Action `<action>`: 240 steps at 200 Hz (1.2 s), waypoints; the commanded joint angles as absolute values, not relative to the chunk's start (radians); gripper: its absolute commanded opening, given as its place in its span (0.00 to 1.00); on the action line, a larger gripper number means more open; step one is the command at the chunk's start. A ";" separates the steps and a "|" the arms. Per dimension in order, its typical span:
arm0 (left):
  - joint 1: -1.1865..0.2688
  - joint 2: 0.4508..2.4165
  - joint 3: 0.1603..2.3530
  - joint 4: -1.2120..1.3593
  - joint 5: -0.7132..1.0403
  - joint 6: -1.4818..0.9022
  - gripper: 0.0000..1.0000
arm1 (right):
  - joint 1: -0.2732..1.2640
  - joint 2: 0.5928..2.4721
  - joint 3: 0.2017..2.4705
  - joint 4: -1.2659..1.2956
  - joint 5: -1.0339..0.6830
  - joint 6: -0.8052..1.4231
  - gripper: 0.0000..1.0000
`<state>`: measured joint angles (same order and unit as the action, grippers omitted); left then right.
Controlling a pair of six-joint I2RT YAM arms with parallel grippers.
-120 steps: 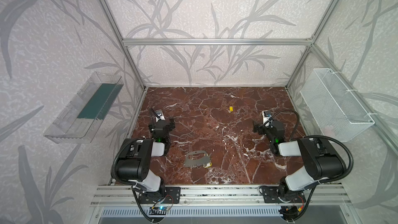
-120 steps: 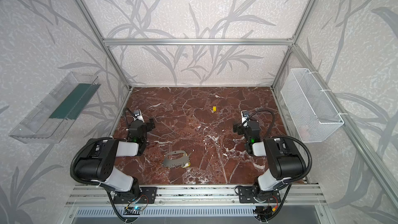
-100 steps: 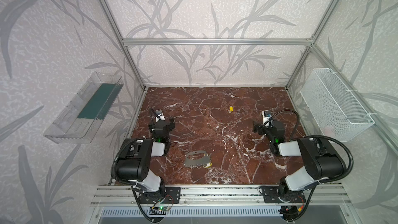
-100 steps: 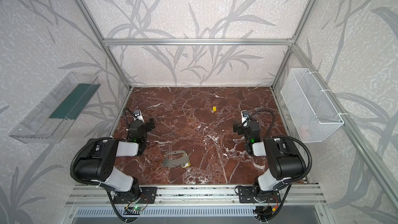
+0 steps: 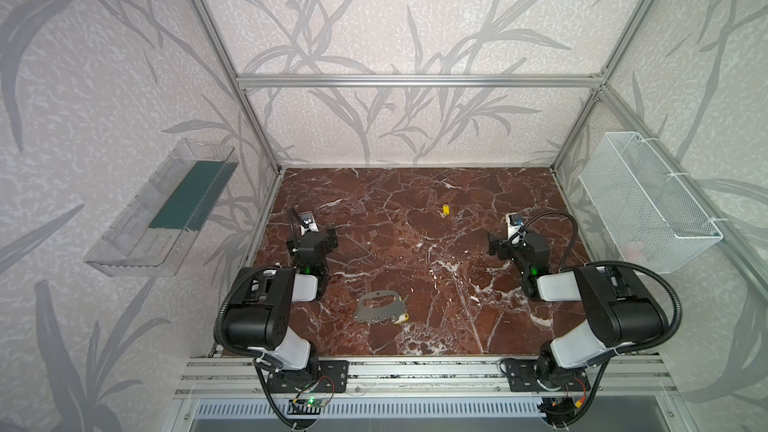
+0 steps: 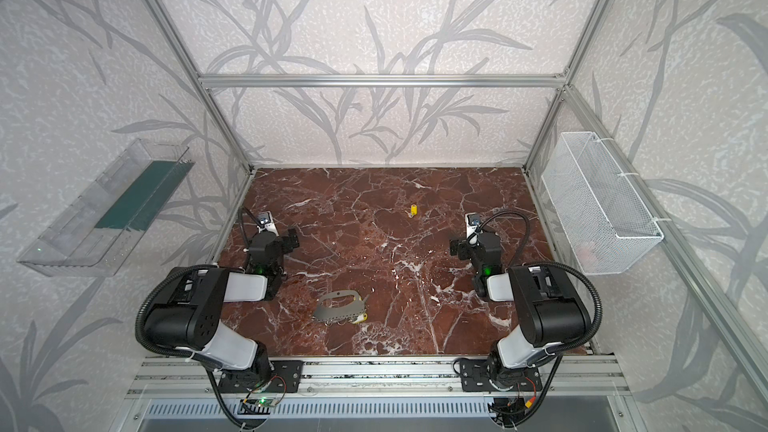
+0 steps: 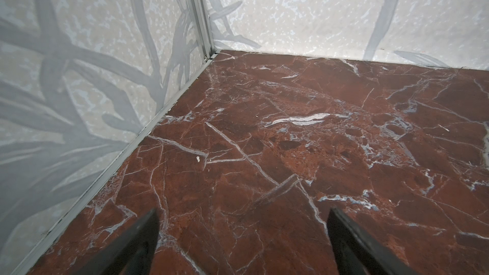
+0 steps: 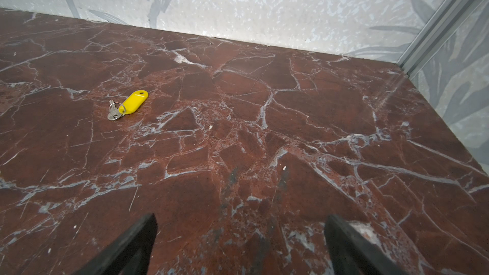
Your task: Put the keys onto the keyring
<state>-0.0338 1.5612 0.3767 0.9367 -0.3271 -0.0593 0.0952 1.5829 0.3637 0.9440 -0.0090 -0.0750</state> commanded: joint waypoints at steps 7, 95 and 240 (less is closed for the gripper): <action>-0.037 1.571 0.370 0.965 -0.325 -0.049 0.99 | 0.094 1.577 0.382 0.949 -0.011 -0.067 0.99; -0.035 1.570 0.370 0.966 -0.322 -0.049 0.99 | 0.090 1.576 0.382 0.949 -0.019 -0.064 0.99; -0.019 1.253 0.957 -0.324 -0.366 -0.473 0.99 | 0.099 1.139 0.522 0.330 0.287 0.436 0.99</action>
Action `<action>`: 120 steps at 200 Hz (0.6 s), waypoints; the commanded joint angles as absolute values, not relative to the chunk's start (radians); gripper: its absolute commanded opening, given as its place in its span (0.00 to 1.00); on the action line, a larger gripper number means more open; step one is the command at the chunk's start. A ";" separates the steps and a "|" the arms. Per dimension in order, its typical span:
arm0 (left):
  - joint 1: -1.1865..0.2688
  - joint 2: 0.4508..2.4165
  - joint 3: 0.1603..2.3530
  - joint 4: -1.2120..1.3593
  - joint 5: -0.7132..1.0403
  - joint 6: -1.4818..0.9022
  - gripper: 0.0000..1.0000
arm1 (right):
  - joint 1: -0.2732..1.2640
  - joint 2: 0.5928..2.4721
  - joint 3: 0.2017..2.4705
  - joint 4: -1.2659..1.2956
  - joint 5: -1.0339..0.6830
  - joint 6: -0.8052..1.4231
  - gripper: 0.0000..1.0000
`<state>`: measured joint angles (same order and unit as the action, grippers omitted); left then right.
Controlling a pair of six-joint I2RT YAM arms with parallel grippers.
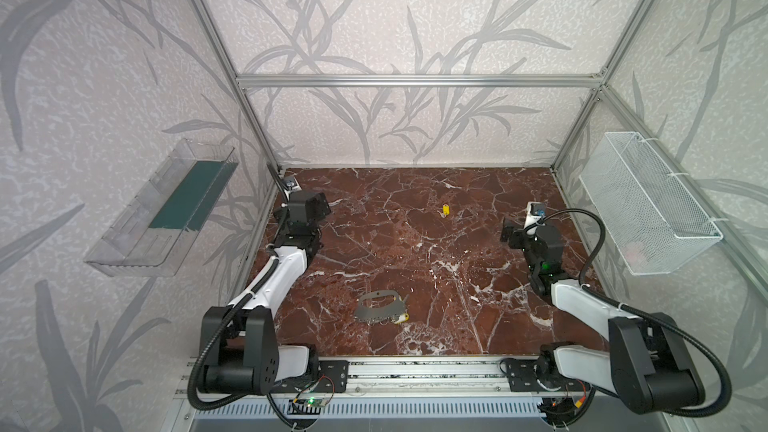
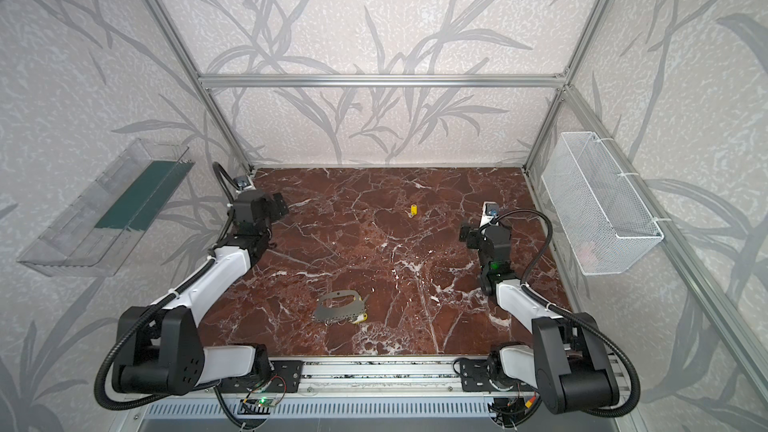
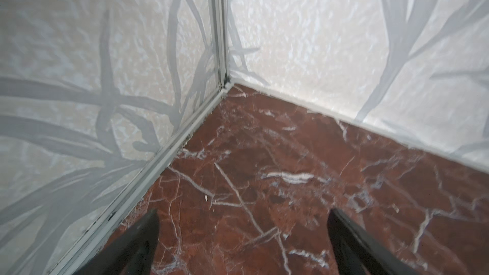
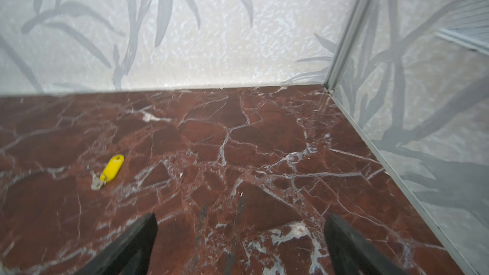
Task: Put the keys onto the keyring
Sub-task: 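Lower the left gripper onto the silver keyring plate while the right gripper advances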
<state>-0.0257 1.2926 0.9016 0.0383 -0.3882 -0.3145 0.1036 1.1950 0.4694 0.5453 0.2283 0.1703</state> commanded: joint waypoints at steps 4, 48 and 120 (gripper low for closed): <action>-0.018 1.247 0.961 -0.335 -0.341 -0.477 0.99 | 0.097 1.131 0.520 0.332 0.275 0.468 0.99; -0.018 1.154 0.908 -0.336 -0.095 -0.465 0.99 | 0.067 1.079 0.508 0.396 0.003 0.567 0.99; -0.088 1.075 0.750 -0.299 0.046 -0.526 0.99 | 0.209 1.214 0.735 0.089 -0.052 0.441 0.99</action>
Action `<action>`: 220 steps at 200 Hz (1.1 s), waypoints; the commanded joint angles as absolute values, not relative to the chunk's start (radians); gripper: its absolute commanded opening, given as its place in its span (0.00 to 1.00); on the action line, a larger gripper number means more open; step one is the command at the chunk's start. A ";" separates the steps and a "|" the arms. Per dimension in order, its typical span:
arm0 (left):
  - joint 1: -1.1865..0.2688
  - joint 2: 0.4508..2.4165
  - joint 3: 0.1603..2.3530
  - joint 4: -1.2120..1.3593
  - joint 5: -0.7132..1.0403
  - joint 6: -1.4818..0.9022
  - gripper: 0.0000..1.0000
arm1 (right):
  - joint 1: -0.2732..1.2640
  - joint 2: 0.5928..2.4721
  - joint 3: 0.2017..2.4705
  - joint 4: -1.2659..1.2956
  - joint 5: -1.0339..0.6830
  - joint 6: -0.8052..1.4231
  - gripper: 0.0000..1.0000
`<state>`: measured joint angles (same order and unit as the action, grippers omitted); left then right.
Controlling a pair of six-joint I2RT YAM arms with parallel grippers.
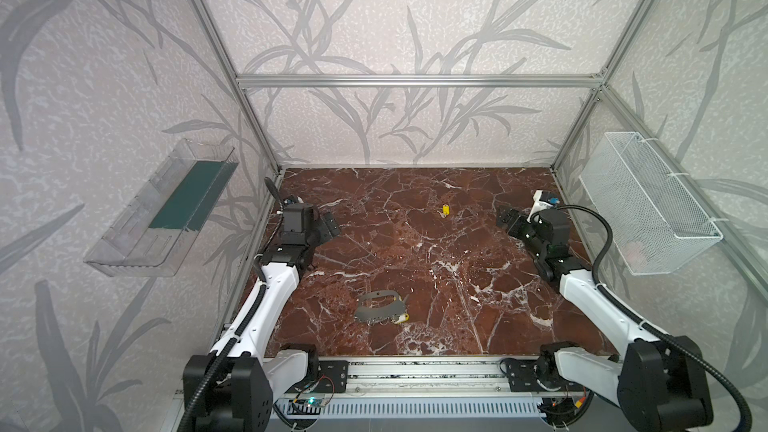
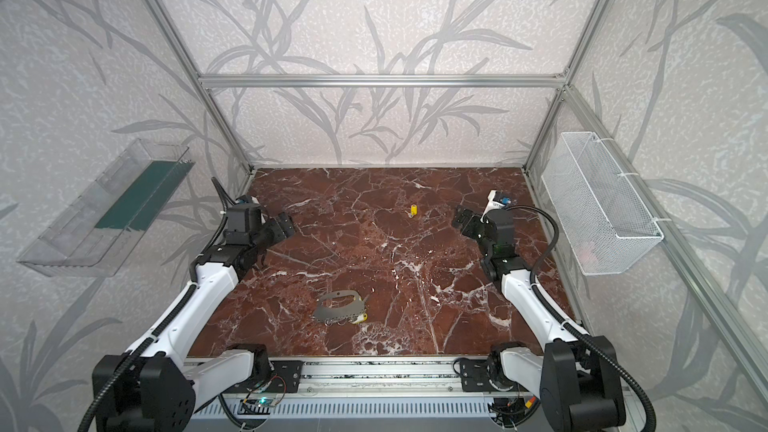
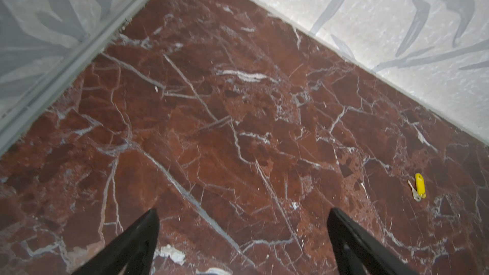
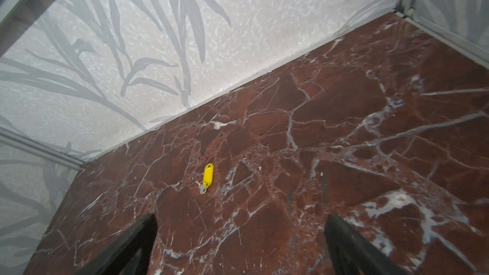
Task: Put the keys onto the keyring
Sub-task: 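Lower the left gripper onto the silver keyring plate while the right gripper advances, then grasp the edge of the silver keyring plate with the left gripper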
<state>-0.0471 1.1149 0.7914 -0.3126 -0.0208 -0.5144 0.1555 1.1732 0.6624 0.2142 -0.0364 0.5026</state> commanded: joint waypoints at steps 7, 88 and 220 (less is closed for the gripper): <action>-0.105 1.069 0.746 -0.292 0.049 -0.515 0.99 | 0.227 1.234 0.757 0.069 -0.047 0.426 0.99; -0.300 1.056 0.751 -0.472 0.024 -0.554 0.77 | 0.373 1.330 0.855 0.008 -0.034 0.308 0.99; -0.708 1.178 0.570 -0.423 0.108 -0.827 0.35 | 0.376 1.297 0.819 0.069 -0.023 0.284 0.99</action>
